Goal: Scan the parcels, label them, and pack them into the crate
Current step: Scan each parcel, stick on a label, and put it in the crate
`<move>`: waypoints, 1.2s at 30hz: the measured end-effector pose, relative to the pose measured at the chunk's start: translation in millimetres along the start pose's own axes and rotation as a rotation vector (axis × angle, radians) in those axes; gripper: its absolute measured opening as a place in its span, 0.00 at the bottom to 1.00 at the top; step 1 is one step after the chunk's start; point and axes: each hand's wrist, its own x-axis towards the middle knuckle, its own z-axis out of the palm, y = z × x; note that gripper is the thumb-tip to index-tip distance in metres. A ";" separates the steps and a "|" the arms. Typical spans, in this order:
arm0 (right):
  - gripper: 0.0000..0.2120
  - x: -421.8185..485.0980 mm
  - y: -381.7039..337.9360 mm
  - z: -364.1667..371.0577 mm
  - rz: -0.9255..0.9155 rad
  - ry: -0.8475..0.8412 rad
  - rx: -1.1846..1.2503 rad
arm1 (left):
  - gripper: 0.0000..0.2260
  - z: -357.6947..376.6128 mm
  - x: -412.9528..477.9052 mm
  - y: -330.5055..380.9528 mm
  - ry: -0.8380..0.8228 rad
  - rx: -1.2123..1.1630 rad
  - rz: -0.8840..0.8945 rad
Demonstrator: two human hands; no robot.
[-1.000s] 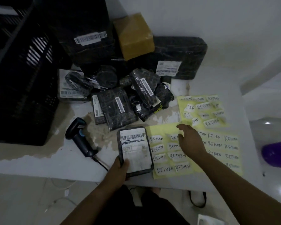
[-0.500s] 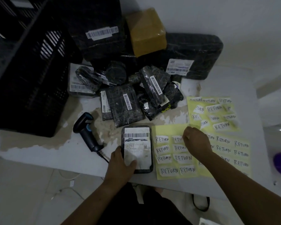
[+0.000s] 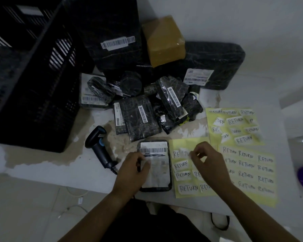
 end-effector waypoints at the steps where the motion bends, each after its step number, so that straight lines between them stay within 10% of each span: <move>1: 0.10 -3.6 -7.9 7.3 -0.018 -0.035 0.007 | 0.06 -1.6 2.9 3.4 -0.034 -0.080 -0.034; 36: 0.07 1.2 -29.4 93.3 -0.154 -0.122 -0.292 | 0.13 -2.5 22.0 -23.4 -0.089 0.250 0.093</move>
